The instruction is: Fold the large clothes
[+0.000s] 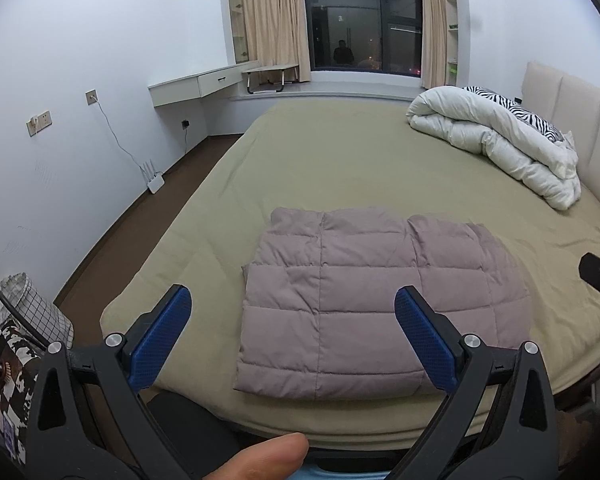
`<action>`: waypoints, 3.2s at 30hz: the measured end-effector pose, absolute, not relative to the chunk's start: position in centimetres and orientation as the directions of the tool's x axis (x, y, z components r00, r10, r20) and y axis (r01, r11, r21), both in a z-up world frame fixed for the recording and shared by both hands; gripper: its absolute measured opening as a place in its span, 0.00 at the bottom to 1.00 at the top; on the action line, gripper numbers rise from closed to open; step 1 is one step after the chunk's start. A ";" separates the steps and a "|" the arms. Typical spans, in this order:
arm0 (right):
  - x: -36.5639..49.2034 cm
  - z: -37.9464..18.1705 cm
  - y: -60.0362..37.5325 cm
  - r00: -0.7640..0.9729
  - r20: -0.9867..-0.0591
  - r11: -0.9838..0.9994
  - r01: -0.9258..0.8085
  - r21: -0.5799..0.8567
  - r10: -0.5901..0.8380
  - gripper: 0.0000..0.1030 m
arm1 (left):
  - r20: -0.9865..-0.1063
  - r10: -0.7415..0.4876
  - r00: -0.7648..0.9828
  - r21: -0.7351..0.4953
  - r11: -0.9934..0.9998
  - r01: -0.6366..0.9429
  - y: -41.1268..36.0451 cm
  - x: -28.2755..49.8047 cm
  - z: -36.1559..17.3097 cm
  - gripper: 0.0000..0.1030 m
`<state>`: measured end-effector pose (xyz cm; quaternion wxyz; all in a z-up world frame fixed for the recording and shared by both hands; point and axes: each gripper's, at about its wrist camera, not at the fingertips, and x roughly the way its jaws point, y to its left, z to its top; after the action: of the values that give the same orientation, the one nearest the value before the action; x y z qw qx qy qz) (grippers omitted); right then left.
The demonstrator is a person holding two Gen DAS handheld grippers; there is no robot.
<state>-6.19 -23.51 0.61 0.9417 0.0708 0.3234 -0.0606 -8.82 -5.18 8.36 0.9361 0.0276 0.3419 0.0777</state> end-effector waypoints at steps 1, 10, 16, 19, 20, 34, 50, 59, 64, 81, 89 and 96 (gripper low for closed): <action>-5.9 0.3 -23.5 0.774 -0.630 0.983 0.157 0.096 -0.062 1.00 | -0.641 0.162 0.751 0.102 0.987 -0.125 -5.0 -8.3 8.0 1.00; -4.2 -1.3 -22.5 0.737 -0.675 0.987 0.131 0.089 -0.037 1.00 | -0.672 0.150 0.725 0.091 0.989 -0.120 -4.4 -5.0 6.5 1.00; -3.1 -1.9 -21.9 0.719 -0.694 0.990 0.119 0.080 -0.030 1.00 | -0.692 0.143 0.707 0.085 0.989 -0.117 -4.1 -3.2 5.5 1.00; -2.6 -2.2 -21.8 0.710 -0.704 0.990 0.117 0.082 -0.026 1.00 | -0.704 0.136 0.697 0.076 0.990 -0.117 -4.0 -2.4 4.9 1.00; -2.5 -2.2 -21.8 0.708 -0.706 0.990 0.116 0.083 -0.024 1.00 | -0.707 0.135 0.694 0.074 0.990 -0.117 -3.9 -2.2 4.7 1.00; -1.4 -3.8 -21.8 0.676 -0.736 0.990 0.116 0.076 -0.023 1.00 | -0.733 0.127 0.669 0.056 0.990 -0.126 -3.8 -0.4 2.5 1.00; -1.1 -4.8 -21.8 0.653 -0.757 0.989 0.122 0.081 -0.018 1.00 | -0.741 0.139 0.657 0.069 0.989 -0.132 -4.3 0.3 1.4 1.00; -1.1 -5.1 -21.7 0.648 -0.760 0.989 0.137 0.059 -0.044 1.00 | -0.742 0.139 0.656 0.071 0.989 -0.129 -4.5 0.4 1.1 1.00; -1.2 -4.9 -21.8 0.652 -0.756 0.986 0.154 0.057 -0.058 1.00 | -0.742 0.136 0.656 0.075 0.990 -0.121 -4.7 0.3 1.0 1.00; -1.2 -4.9 -22.2 0.651 -0.757 0.987 0.147 0.059 -0.052 1.00 | -0.743 0.135 0.656 0.077 0.990 -0.117 -4.7 0.3 1.0 1.00; -1.4 -4.8 -22.1 0.650 -0.758 0.989 0.138 0.059 -0.046 1.00 | -0.742 0.137 0.657 0.076 0.990 -0.121 -4.7 0.2 1.0 1.00; -1.4 -4.8 -22.1 0.651 -0.757 0.989 0.135 0.059 -0.044 1.00 | -0.740 0.134 0.659 0.075 0.990 -0.117 -4.7 0.2 1.0 1.00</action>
<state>-1.39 -22.14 -4.80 0.9070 0.0550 0.4145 -0.0495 0.16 -4.71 1.03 0.9108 0.0106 0.4069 0.0690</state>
